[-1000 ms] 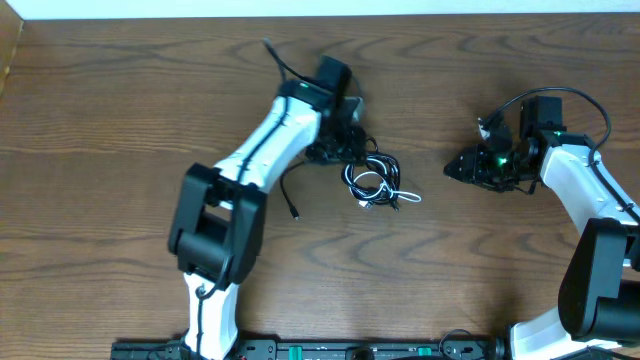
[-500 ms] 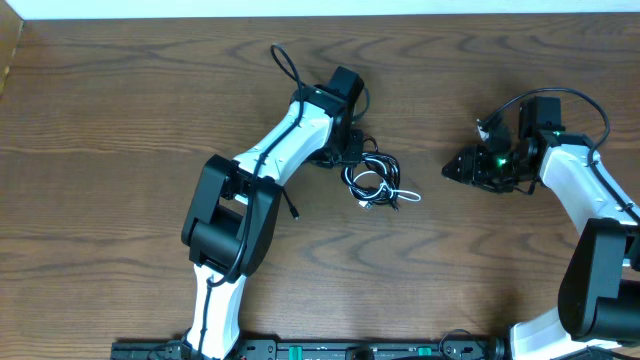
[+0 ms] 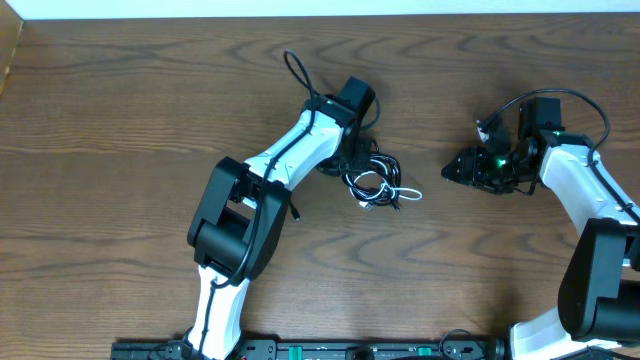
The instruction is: Untangle cables
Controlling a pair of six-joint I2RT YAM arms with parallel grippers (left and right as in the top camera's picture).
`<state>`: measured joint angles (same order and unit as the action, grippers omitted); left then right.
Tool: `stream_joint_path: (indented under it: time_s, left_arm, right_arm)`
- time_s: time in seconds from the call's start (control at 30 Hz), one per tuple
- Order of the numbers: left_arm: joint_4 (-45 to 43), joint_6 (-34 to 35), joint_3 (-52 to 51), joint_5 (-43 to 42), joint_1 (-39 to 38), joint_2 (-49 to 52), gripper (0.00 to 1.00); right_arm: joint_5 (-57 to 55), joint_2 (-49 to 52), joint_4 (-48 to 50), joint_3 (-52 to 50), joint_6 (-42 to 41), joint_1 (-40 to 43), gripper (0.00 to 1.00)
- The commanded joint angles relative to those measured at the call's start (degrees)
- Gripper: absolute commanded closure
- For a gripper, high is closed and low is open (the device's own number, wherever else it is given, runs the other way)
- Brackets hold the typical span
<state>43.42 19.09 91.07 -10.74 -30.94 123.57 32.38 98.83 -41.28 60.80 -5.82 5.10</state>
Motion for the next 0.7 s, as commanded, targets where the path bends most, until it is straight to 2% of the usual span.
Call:
stream_joint_path:
  time_s: [0.0, 0.03, 0.07, 0.13, 0.2, 0.23, 0.27, 0.43, 0.67]
  left_arm:
    - [-0.09, 0.11, -1.01, 3.93, 0.15, 1.18, 0.8]
    - [-0.11, 0.11, -1.09, 3.96, 0.15, 1.18, 0.81]
    - [-0.13, 0.13, -1.18, 3.93, 0.15, 1.2, 0.88]
    - [-0.26, 0.13, -1.18, 3.91, 0.13, 1.2, 0.92]
    - [-0.26, 0.09, -1.18, 3.72, -0.02, 1.18, 0.93]
    - [-0.28, 0.0, -1.16, 3.65, -0.11, 1.14, 0.93]
    - [-0.59, -1.27, -1.16, 3.15, -0.17, 0.83, 0.93]
    - [-1.46, -10.36, -0.33, -5.57, -0.22, -4.79, 0.92]
    - [-1.53, -10.49, 0.09, -12.74, -0.22, -19.15, 0.92]
  right_arm:
    - [0.55, -1.11, -0.13, 0.26, -0.11, -0.39, 0.48]
    - [0.57, -1.11, -0.15, 0.26, -0.11, -0.39, 0.48]
    - [0.59, -1.11, -0.15, 0.26, -0.11, -0.39, 0.48]
    - [0.98, -1.11, -0.15, 0.26, -0.11, -0.39, 0.49]
    - [3.45, -1.14, -0.04, 0.28, -0.13, -0.39, 0.66]
    - [5.31, -1.29, 0.24, 0.28, -0.13, -0.39, 0.71]
    - [7.13, -1.53, 0.7, 0.28, -0.15, -0.39, 0.71]
    - [10.47, -6.91, 1.49, 1.49, -1.46, -0.61, 0.7]
    - [8.0, -20.22, 4.17, 2.38, -5.84, -2.8, 0.55]
